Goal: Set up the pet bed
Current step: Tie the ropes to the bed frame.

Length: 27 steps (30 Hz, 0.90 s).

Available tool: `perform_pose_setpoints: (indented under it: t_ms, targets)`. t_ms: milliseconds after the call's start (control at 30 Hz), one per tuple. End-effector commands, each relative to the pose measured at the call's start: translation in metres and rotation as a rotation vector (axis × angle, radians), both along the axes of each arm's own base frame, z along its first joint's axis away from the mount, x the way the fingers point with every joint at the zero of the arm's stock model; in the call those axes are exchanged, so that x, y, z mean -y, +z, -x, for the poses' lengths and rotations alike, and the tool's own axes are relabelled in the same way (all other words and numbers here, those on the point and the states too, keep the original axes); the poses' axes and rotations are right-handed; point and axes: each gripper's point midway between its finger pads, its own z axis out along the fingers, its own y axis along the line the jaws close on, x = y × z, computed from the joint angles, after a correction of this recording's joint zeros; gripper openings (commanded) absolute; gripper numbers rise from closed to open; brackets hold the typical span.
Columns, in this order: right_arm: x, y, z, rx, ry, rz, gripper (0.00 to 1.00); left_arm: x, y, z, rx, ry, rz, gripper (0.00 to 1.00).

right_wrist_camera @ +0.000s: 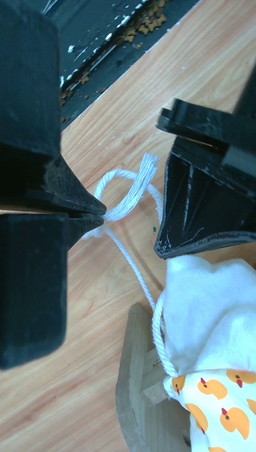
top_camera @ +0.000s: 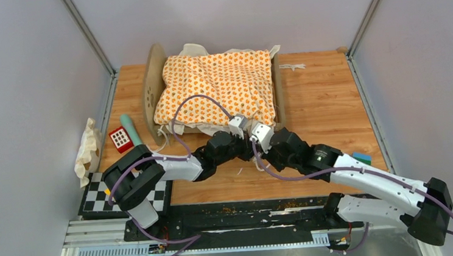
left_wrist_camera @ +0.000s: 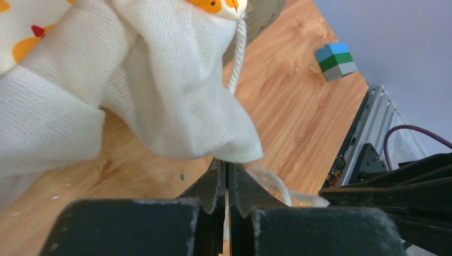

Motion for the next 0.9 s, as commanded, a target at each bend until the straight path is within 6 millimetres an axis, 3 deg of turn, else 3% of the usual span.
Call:
perform_pose_setpoints:
  t_ms: [0,167,400,667,867]
  targets:
    - [-0.003,0.002,-0.010,-0.101,-0.238,-0.051,0.00,0.002,0.023,-0.011,0.060,0.035,-0.005,0.00]
    - [0.000,-0.020,-0.005,-0.211,-0.370,-0.013,0.00,0.000,0.024,-0.015,0.058,0.058,-0.016,0.00]
    - [0.023,-0.030,-0.008,-0.267,-0.600,-0.059,0.00,0.000,0.022,-0.011,0.026,0.051,-0.016,0.00]
    - [0.029,-0.048,-0.025,-0.311,-0.691,-0.093,0.00,0.001,0.030,-0.012,0.032,0.054,-0.011,0.00]
    - [0.018,-0.059,-0.042,-0.275,-0.667,-0.142,0.00,0.001,0.038,-0.009,0.036,0.040,-0.018,0.00]
